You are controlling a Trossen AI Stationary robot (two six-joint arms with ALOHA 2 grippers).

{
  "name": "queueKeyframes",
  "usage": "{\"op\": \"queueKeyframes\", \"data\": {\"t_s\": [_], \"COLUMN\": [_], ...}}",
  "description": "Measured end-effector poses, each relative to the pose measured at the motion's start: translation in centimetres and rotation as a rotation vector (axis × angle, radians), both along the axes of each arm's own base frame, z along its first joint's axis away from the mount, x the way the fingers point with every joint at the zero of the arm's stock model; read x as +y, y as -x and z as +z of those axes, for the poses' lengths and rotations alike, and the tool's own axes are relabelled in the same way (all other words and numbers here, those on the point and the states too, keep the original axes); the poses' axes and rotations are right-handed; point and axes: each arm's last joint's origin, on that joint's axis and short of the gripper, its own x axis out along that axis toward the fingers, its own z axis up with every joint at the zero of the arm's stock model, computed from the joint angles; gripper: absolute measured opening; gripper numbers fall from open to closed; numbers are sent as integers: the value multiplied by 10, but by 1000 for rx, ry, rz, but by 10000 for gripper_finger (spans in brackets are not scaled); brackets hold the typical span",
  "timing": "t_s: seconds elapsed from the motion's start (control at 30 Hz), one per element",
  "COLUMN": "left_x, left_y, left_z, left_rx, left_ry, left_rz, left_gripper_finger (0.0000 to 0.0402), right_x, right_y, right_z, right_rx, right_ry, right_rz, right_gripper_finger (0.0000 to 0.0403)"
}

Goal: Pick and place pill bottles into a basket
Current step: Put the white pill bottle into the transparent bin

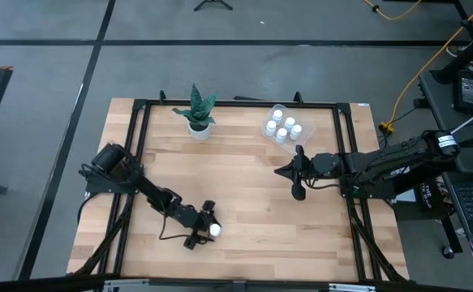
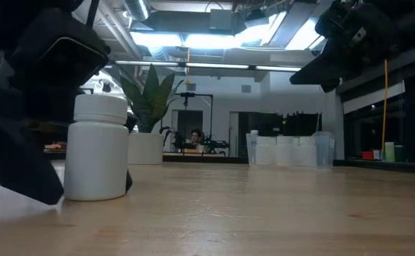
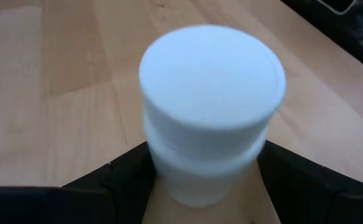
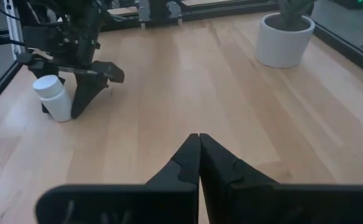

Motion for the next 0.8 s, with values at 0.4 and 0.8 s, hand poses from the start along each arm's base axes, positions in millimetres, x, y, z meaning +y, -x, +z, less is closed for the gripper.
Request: {"op": "queueKeyframes", "data": {"t_s": [0.4, 0.8], "left_x": [-2, -3], "left_y": [-3, -1], "left_z": [-4, -6], "left_rx": [2, -12], "left_ry": [40, -22], "left_rz": [54, 38], "left_gripper_finger": [263, 219], "right_x": [0, 0], "right_y": [0, 0], "right_z": [0, 0], "right_rx": [3, 1], "right_ry": [16, 27], "right_rz": [6, 11], "right_gripper_finger": [7, 7]}}
